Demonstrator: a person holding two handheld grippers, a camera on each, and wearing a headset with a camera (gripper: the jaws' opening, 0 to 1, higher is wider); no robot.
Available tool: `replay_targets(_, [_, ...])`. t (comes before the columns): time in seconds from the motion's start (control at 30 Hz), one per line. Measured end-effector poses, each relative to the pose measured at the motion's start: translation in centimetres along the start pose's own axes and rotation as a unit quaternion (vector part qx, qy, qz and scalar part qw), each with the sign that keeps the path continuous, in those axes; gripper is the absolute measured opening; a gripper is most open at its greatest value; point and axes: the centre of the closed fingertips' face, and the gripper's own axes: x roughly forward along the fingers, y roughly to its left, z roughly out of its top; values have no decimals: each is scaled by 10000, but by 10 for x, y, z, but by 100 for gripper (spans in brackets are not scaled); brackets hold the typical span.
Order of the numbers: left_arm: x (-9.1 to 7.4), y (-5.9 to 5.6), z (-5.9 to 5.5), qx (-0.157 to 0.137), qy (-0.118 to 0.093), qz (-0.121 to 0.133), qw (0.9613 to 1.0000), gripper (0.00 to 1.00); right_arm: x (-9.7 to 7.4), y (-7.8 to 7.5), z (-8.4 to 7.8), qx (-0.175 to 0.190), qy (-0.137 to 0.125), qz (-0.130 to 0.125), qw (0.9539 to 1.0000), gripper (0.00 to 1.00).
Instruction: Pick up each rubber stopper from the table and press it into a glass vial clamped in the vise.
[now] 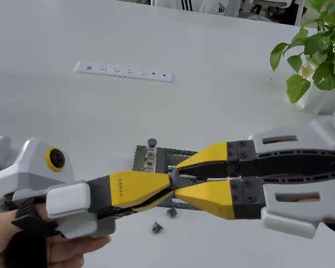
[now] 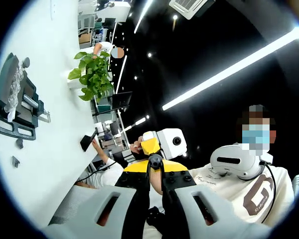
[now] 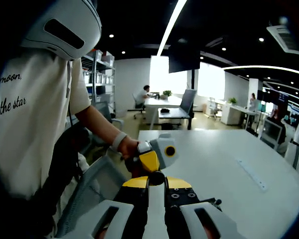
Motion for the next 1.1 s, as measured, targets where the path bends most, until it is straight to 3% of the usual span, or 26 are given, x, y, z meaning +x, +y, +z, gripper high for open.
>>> replay_targets(0.37, [-1,-3,-3,3,80,-73,9999,4,0,5,2,224,-29,195,9996,7])
replay_targets(0.77, [-3,-1,-3,50,50,-44,10000,4,2,6,0,404,0,157,9991,5])
replay_targets(1.0, [-4,4,-6,191,135,125,9996,4,2,7,-7,333,158,161,9992,5])
replay_targets(1.1, [-4,7,-6,458,146,261,9985,5,2,4,-12,280,252,106,9992,5])
